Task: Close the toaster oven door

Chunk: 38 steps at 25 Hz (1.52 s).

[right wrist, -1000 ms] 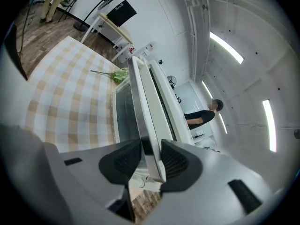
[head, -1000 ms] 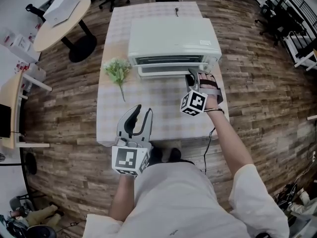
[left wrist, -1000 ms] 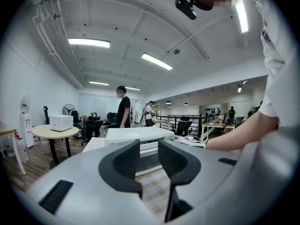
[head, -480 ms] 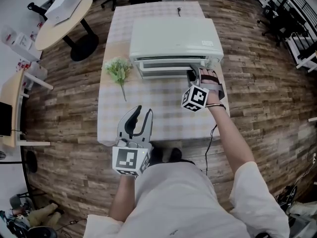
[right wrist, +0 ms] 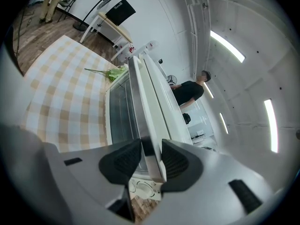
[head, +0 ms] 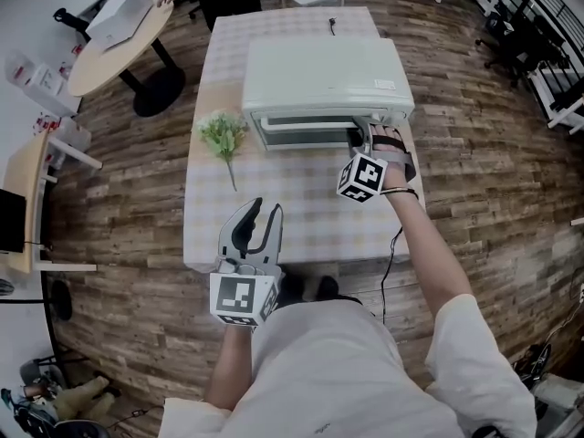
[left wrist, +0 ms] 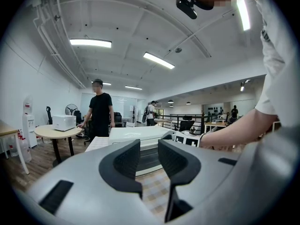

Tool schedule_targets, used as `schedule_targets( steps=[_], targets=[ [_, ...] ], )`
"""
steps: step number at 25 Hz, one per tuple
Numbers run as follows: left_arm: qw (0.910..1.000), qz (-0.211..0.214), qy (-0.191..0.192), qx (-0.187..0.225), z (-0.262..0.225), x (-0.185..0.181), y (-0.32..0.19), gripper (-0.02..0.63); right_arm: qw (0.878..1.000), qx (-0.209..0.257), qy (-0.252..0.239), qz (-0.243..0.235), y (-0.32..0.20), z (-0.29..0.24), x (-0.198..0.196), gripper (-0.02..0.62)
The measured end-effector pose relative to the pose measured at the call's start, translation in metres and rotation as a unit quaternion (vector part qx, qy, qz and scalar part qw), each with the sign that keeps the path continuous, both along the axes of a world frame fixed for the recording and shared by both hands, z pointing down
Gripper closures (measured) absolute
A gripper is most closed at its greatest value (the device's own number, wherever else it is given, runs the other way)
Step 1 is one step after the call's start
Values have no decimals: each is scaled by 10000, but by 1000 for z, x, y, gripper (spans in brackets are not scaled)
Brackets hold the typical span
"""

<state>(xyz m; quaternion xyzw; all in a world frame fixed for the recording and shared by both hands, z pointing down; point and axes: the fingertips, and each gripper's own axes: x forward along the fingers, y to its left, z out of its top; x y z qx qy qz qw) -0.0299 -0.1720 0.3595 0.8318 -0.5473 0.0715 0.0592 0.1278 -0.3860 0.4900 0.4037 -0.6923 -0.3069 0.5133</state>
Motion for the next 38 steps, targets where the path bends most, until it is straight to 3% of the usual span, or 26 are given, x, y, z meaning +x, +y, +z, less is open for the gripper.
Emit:
schedule_targets(
  steps=[12,16,25,38],
  targets=[
    [9998,-189,-70,8,-5,-8,9,499,10000,13,-83,-25,-4,0,0,463],
    [9994,-316,-91,-52,-4,-10,19,499,9999,-3,-102,-82,-2,2,-1,432],
    [9986,-443,-119,-252,6,-9,41,499,9991,226,-234,-272,16,-7,-6,425],
    [9995,90,157,-263,6,-18,43,499,9951,382,-876,-244,96,-56,-36,431]
  ],
)
